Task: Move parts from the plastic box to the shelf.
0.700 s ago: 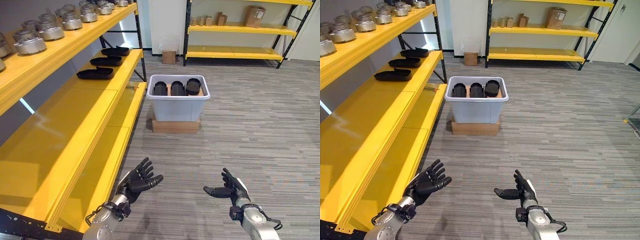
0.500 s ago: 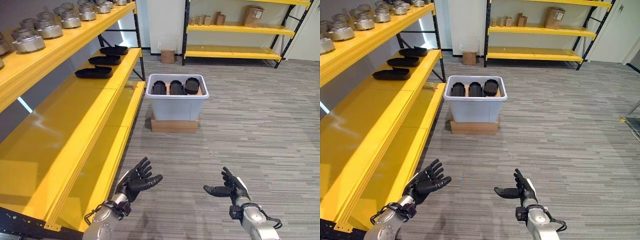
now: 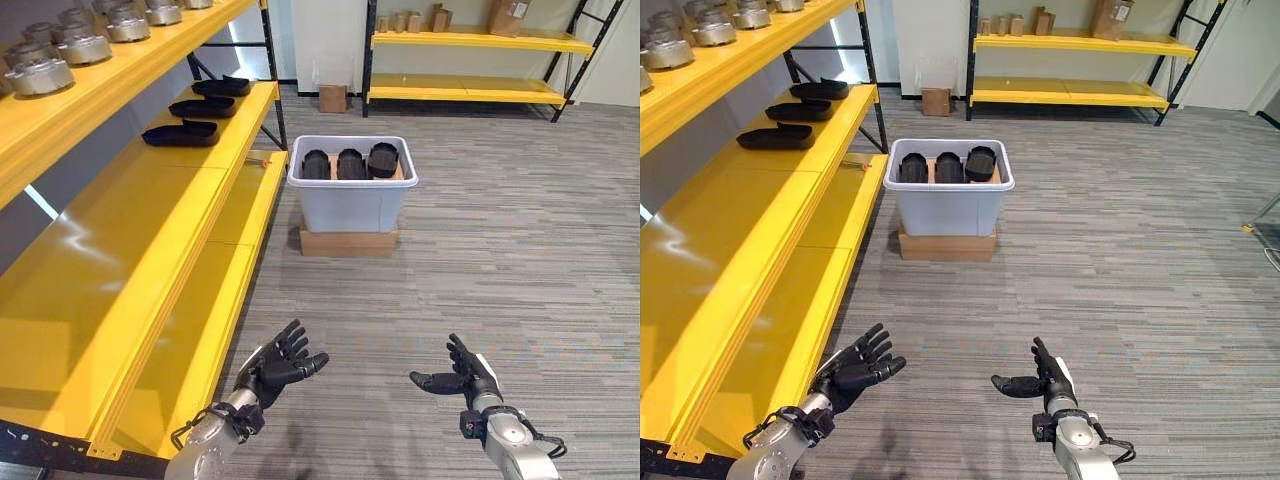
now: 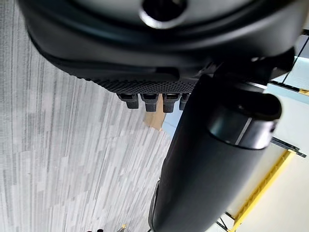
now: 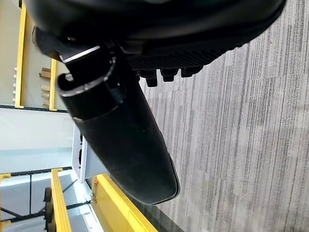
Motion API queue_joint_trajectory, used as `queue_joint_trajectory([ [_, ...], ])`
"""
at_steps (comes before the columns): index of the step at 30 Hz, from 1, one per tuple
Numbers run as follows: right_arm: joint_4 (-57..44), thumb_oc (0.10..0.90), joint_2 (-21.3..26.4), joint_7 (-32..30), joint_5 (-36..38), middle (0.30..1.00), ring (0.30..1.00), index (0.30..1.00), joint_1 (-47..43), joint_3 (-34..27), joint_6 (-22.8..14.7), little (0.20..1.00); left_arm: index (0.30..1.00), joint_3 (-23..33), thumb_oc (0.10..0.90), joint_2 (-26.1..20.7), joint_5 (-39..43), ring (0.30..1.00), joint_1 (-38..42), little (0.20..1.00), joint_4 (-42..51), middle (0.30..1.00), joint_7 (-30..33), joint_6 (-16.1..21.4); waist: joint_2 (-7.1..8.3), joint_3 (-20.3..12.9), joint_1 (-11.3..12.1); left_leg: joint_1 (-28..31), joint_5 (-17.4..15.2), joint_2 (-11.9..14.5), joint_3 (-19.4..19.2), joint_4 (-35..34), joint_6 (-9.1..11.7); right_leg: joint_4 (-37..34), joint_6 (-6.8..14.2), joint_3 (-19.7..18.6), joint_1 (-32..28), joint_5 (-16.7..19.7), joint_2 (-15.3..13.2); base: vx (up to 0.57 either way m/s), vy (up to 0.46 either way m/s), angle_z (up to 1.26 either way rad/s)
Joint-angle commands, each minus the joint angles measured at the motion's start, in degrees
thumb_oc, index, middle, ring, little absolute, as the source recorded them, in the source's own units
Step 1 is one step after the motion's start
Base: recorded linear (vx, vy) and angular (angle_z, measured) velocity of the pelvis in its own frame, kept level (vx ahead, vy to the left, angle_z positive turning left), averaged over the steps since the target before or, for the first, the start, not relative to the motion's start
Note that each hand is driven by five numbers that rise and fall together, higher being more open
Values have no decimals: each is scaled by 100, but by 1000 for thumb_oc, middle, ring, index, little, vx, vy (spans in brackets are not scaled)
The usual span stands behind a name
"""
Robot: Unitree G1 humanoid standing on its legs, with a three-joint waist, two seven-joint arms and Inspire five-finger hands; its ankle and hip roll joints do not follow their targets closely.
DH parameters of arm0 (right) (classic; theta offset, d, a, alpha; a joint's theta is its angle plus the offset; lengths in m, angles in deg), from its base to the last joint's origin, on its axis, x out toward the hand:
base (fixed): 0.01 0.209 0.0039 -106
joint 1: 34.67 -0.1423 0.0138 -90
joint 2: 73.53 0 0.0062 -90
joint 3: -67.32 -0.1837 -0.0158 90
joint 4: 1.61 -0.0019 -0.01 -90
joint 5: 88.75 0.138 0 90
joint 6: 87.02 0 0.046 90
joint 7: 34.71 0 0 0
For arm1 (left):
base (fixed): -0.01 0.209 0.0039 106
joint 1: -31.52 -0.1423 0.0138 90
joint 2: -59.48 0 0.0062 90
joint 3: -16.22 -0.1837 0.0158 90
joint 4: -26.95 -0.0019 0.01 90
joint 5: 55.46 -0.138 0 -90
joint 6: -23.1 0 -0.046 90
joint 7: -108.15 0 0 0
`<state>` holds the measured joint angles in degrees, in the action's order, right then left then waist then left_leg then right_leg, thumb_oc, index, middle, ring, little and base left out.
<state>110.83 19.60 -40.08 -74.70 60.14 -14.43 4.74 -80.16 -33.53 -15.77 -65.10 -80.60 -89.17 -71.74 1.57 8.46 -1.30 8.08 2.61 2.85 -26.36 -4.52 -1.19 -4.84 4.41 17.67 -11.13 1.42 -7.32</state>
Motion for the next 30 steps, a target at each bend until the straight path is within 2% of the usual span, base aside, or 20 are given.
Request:
queue_joint_trajectory([
  [1,-739,900,281,0,-69,1000,1000,1000,-391,-336,-624,1000,1000,131,900,-108,-35,1000,256,1000,584,1000,-61,357,49,-180,113,226,-429,490,385,233,422,441,298,32,240,-144,-342,26,81,1],
  [6,-766,900,292,-26,141,1000,1000,1000,-356,-425,-714,1000,1000,53,900,-226,-220,1000,257,1000,880,1000,-94,308,96,-83,135,164,-471,442,399,288,340,610,358,13,341,-159,-415,16,91,2],
  [9,-731,900,297,-153,145,1000,1000,1000,-372,-434,-822,1000,1000,-55,900,-279,-439,1000,295,1000,954,1000,-12,422,121,-45,130,135,-512,407,390,330,269,748,362,-39,388,-226,-404,32,104,2],
  [13,-791,900,294,-198,308,1000,1000,1000,-347,-468,-876,1000,1000,-81,900,-323,-160,1000,331,1000,966,1000,282,400,151,-17,101,59,-609,324,457,462,156,1005,341,-180,481,-354,-359,21,105,-1],
  [16,-775,900,299,-224,306,1000,1000,1000,-328,-503,-944,1000,1000,-106,900,-345,-206,1000,399,1000,910,1000,141,346,188,27,92,3,-671,280,496,565,68,1266,338,-209,570,-422,-340,-5,127,-2],
  [17,-757,900,343,-375,314,1000,1000,1000,-337,-563,-897,1000,1000,-214,900,-373,-427,1000,458,1000,945,1000,215,450,214,90,81,-23,-721,206,510,578,-52,1751,376,-200,741,-409,-308,-19,157,-1],
  [18,-757,900,343,-375,313,1000,1000,1000,-337,-563,-896,1000,1000,-215,900,-373,-427,1000,459,1000,944,1000,215,451,215,89,83,-24,-722,205,509,579,-53,1756,376,-202,746,-411,-310,-20,157,-1],
  [19,-757,900,357,-642,258,1000,1000,1000,-335,-578,-809,1000,1000,-238,900,-385,-502,1000,473,1000,957,1000,364,601,214,110,75,-26,-727,190,508,570,-85,1932,395,-192,812,-390,-306,-59,140,0],
  [20,-712,900,303,-1054,584,1000,1000,1000,-348,-680,-731,1000,1000,-232,900,-467,-396,1000,463,1000,1096,1000,412,564,179,238,87,-17,-791,139,506,531,-214,3135,542,-127,1466,-70,-443,-62,142,-5],
  [21,-681,900,282,-1077,537,1000,1000,1000,-359,-713,-742,1000,1000,-232,900,-480,-430,1000,444,1000,1139,1000,379,559,188,275,89,-8,-821,128,501,540,-225,3206,551,-129,1587,16,-487,-47,80,-4],
  [22,-631,900,268,-998,516,1000,1000,1000,-381,-728,-821,1000,1000,-248,900,-487,-392,1000,431,1000,1186,1000,380,529,202,330,91,17,-866,128,487,579,-200,3017,550,-98,1656,128,-556,58,-106,-4],
  [23,-663,900,240,-945,354,1000,1000,1000,-406,-710,-867,1000,1000,-232,900,-517,-356,1000,421,1000,1242,1000,369,490,259,382,87,58,-953,132,468,660,-122,2352,584,-41,1594,332,-663,61,-109,3],
  [25,-670,900,237,-938,330,1000,1000,1000,-406,-710,-875,1000,1000,-228,900,-520,-359,1000,421,1000,1249,1000,374,493,264,388,84,63,-963,133,471,669,-114,2277,589,-38,1581,358,-672,83,-133,2],
  [26,-710,900,247,-1004,290,1000,1000,1000,-405,-712,-887,1000,1000,-220,900,-531,-385,1000,449,1000,1256,1000,524,625,345,417,57,63,-1066,141,511,781,-61,1647,689,-169,1546,670,-816,152,-243,6],
  [27,-729,900,250,-1221,109,1000,1000,1000,-397,-716,-859,1000,1000,-219,900,-537,-351,1000,480,1000,1257,1000,656,722,379,428,44,58,-1120,144,542,833,-44,1381,736,-253,1550,833,-911,216,-376,12],
  [29,-786,900,156,-1864,-82,1000,1000,1000,-306,-824,-874,1000,1000,-221,900,-558,-108,1000,555,1000,1325,1000,654,848,409,390,9,57,-1443,280,782,1094,40,538,941,-591,1549,1316,-1340,312,-449,37],
  [30,-798,900,135,-1881,-111,1000,1000,1000,-298,-838,-881,1000,1000,-232,900,-555,-145,1000,548,1000,1343,1000,629,888,441,402,4,24,-1375,297,732,1138,45,462,900,-551,1576,1385,-1400,408,-433,61],
])
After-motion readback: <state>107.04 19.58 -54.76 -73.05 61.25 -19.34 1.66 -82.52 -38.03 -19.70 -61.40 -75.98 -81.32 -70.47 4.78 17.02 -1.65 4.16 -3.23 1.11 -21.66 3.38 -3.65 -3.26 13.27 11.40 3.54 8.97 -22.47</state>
